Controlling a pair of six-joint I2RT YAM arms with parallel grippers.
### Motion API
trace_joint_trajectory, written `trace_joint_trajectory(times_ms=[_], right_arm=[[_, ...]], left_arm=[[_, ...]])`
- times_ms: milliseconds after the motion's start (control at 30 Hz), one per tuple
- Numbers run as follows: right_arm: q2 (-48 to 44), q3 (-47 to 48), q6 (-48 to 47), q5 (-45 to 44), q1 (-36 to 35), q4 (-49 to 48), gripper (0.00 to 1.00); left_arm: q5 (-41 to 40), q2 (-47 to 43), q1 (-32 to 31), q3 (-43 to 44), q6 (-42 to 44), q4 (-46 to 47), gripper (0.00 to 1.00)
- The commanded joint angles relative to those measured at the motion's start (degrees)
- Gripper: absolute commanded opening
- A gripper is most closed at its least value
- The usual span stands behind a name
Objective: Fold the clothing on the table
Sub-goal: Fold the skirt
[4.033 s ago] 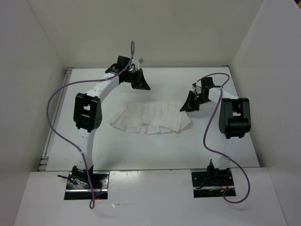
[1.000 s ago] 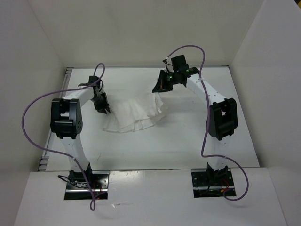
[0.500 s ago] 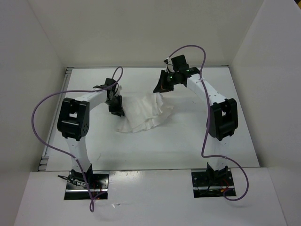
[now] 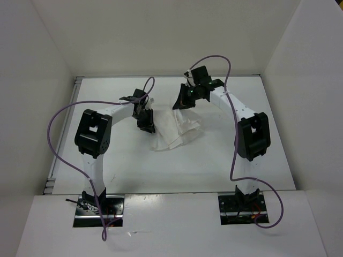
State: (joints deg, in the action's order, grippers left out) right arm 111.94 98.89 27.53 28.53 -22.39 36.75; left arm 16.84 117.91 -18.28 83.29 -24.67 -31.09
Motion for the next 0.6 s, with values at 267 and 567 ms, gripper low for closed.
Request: trace_joint_trajectory(times_ms=[267,567], right_arm=[[6.35,3.67,4.99,1.79,-9.60,-5.63,0.00],[6.63,2.01,6.92,6.43,-11.09,-11.96,0.47]], left_arm=[[0.83,-1.72,0.27,-1.98,-0.82,0.77,0.29],[-2.24,-11.71,6.06,-1.99,1.90,-3.18,0.34]])
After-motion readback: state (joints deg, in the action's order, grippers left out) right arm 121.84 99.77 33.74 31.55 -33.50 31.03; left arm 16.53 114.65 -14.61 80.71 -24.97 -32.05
